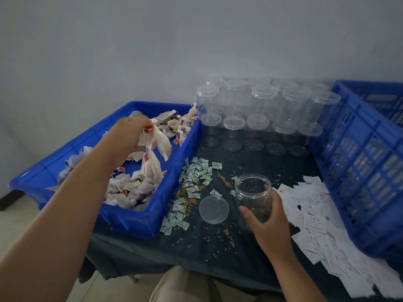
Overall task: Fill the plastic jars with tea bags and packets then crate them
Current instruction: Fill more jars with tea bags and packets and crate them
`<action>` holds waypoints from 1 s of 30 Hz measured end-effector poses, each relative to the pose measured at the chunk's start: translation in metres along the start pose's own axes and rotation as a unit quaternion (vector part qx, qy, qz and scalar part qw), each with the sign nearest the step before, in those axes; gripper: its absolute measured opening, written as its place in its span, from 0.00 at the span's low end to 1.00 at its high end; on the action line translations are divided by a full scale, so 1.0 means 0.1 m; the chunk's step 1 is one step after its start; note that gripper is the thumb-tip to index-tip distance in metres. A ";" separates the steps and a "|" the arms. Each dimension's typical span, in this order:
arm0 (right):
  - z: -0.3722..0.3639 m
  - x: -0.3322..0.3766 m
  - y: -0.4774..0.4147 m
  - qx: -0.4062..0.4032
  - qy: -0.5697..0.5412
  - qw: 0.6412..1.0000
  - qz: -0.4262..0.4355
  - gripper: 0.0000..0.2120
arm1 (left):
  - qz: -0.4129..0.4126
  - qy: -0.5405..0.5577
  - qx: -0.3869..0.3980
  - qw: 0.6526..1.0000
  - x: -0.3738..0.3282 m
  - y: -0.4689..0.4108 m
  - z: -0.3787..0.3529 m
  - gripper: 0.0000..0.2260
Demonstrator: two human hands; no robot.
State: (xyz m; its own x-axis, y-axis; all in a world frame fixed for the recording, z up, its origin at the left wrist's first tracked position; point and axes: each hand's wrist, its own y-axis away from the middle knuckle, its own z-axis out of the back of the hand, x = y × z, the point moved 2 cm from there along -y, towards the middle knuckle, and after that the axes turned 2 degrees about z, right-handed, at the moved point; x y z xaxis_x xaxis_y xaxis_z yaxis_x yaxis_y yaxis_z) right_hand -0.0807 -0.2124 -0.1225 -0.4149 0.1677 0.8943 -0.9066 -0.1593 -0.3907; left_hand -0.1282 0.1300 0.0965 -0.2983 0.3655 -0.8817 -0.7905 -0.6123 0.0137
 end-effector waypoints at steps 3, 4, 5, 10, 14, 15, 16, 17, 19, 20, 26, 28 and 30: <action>-0.01 -0.01 0.00 0.024 -0.010 1.000 0.006 0.36 | -0.056 0.119 0.031 0.991 -0.09 0.07 -0.17 0.08; -0.01 -0.01 0.00 0.029 -0.008 1.000 0.006 0.36 | -0.031 0.179 0.036 0.983 -0.15 0.10 -0.23 0.04; -0.01 -0.01 0.00 0.032 -0.004 0.999 0.008 0.36 | -0.026 0.216 0.058 0.974 -0.21 0.12 -0.32 0.03; -0.01 -0.02 0.00 0.045 -0.007 0.999 0.009 0.37 | -0.087 0.206 0.180 0.958 -0.44 0.25 -0.74 0.09; 0.00 -0.02 -0.01 0.052 -0.013 0.998 0.014 0.36 | -0.045 0.275 0.236 0.931 -0.51 0.30 -1.14 0.19; 0.01 -0.02 -0.01 0.053 -0.016 0.998 0.015 0.36 | -0.041 0.304 0.269 0.913 -0.50 0.34 -1.24 0.20; 0.01 -0.02 -0.01 0.055 -0.017 0.998 0.015 0.36 | -0.027 0.333 0.299 0.894 -0.49 0.36 -1.35 0.20; 0.01 -0.02 -0.01 0.056 -0.017 0.998 0.015 0.36 | -0.018 0.351 0.311 0.883 -0.48 0.38 -1.43 0.20; 0.00 -0.02 -0.01 0.058 -0.011 0.998 0.022 0.36 | -0.008 0.377 0.327 0.867 -0.47 0.43 -1.59 0.20; 0.00 -0.03 0.00 0.058 -0.007 0.998 0.025 0.37 | -0.002 0.392 0.333 0.858 -0.45 0.44 -1.67 0.19; -0.01 -0.06 -0.01 0.062 0.001 0.998 0.019 0.41 | 0.047 0.540 0.333 0.771 -0.39 0.55 -1.91 0.11; -0.01 -0.05 -0.01 0.057 -0.009 0.998 0.021 0.40 | 0.043 0.542 0.352 0.762 -0.38 0.56 -1.93 0.11; 0.00 -0.05 -0.01 0.048 -0.033 0.998 0.020 0.40 | 0.032 0.490 0.348 0.799 -0.33 0.53 -1.93 0.12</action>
State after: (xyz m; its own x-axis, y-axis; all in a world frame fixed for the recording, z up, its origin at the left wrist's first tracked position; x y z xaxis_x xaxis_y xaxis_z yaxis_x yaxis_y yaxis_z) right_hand -0.0780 -0.2130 -0.1272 -0.4427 0.0959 0.8915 -0.8762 -0.2573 -0.4074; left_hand -0.0571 -0.0504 0.0356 -0.0566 -0.5834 -0.8102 -0.9981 0.0538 0.0310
